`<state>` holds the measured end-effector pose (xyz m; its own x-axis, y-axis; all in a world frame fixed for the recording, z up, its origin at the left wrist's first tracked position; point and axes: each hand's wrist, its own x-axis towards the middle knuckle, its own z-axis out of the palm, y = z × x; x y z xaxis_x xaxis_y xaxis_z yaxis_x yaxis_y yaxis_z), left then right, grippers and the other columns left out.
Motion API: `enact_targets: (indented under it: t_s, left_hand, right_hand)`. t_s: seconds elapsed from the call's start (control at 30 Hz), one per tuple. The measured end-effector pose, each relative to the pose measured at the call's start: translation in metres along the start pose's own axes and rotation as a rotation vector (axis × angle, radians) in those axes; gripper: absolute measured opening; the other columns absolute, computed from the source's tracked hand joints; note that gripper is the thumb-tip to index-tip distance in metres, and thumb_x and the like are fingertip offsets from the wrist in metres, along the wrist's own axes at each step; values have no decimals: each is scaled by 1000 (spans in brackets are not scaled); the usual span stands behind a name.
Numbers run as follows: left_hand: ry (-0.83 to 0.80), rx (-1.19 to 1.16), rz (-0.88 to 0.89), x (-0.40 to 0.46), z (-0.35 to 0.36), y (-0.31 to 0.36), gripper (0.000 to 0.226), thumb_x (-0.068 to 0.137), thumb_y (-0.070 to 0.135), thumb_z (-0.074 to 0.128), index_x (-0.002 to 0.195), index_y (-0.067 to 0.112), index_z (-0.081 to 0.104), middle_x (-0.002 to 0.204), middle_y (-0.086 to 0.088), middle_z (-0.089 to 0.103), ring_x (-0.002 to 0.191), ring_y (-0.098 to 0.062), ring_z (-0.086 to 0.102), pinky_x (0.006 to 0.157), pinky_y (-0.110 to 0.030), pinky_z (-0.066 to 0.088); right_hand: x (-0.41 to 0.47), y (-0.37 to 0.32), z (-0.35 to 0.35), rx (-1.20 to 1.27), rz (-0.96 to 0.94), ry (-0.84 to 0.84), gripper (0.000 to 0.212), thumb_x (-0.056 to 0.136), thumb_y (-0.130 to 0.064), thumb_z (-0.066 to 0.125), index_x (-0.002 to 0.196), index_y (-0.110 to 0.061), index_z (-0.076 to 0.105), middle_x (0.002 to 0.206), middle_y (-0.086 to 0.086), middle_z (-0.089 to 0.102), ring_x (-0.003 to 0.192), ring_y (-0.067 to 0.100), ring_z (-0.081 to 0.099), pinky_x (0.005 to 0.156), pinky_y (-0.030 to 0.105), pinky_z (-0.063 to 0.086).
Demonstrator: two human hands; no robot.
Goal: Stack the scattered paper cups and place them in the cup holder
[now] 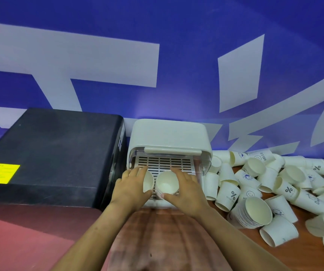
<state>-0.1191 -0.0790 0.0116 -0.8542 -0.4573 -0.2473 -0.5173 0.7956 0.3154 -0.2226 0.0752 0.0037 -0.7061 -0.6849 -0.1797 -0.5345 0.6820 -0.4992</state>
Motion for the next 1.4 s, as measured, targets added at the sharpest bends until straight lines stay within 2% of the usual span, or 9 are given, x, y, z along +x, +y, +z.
enact_targets:
  t_s: [0.2, 0.3, 0.43, 0.63, 0.77, 0.9, 1.1, 1.3, 1.4]
  left_hand:
    - [-50, -47, -10, -7, 3, -2, 81, 88, 46, 56, 152, 29, 9, 161, 0, 6, 147, -26, 9, 114, -45, 26]
    - [104, -142, 89, -16, 1, 4, 70, 87, 40, 59, 148, 25, 27, 154, 1, 27, 142, -21, 23, 113, -37, 29]
    - [230, -297, 261, -39, 2, 30, 44, 89, 33, 59, 131, 26, 49, 129, 12, 51, 120, -12, 46, 98, -26, 40]
    - [64, -375, 399, -61, 30, 89, 31, 90, 33, 57, 120, 34, 55, 103, 18, 60, 99, -3, 56, 86, -28, 47]
    - [-37, -326, 494, -77, 60, 133, 27, 88, 34, 56, 116, 33, 55, 107, 14, 62, 100, -6, 57, 82, -23, 44]
    - [-132, -264, 568, -85, 95, 191, 40, 90, 36, 54, 129, 30, 49, 124, 13, 57, 115, -8, 51, 96, -25, 40]
    - [-141, -272, 496, -85, 137, 291, 41, 89, 37, 52, 129, 31, 50, 126, 12, 56, 114, -9, 52, 95, -29, 43]
    - [-61, -283, 276, -80, 154, 334, 29, 82, 47, 47, 101, 30, 60, 98, 12, 63, 90, -8, 58, 75, -28, 47]
    - [62, -312, 74, -84, 155, 330, 20, 85, 43, 60, 76, 28, 48, 76, 11, 56, 72, -8, 52, 59, -24, 38]
  right_hand:
    - [-7, 5, -8, 45, 20, -80, 88, 79, -52, 66, 150, -30, 17, 151, -6, 35, 135, 19, 35, 109, 37, 34]
    - [-19, 11, -15, 163, -4, -116, 82, 81, -46, 66, 148, -34, 20, 149, -9, 36, 134, 13, 38, 108, 33, 37]
    - [-50, 25, -33, 115, -18, -216, 54, 87, -40, 62, 136, -34, 41, 124, -7, 55, 103, 8, 54, 85, 20, 44]
    - [-94, 69, -54, 77, 7, -278, 34, 86, -37, 60, 118, -29, 57, 107, -7, 63, 96, 8, 58, 87, 29, 48]
    - [-118, 118, -79, 108, 115, -288, 28, 89, -35, 61, 115, -26, 59, 100, -5, 65, 94, 11, 60, 87, 29, 47]
    - [-128, 168, -100, 147, 184, -243, 27, 88, -31, 61, 114, -26, 60, 94, -6, 62, 93, 14, 59, 85, 28, 47]
    - [-140, 237, -137, 186, 106, -229, 21, 89, -22, 55, 107, -20, 63, 96, -4, 64, 87, 12, 61, 82, 28, 50]
    - [-142, 279, -155, 231, -17, -283, 9, 86, -20, 55, 87, -21, 65, 85, -7, 67, 82, 8, 61, 72, 22, 47]
    - [-143, 300, -163, 242, 35, -145, 15, 81, -28, 62, 67, -29, 58, 67, -12, 58, 66, 0, 53, 62, 21, 40]
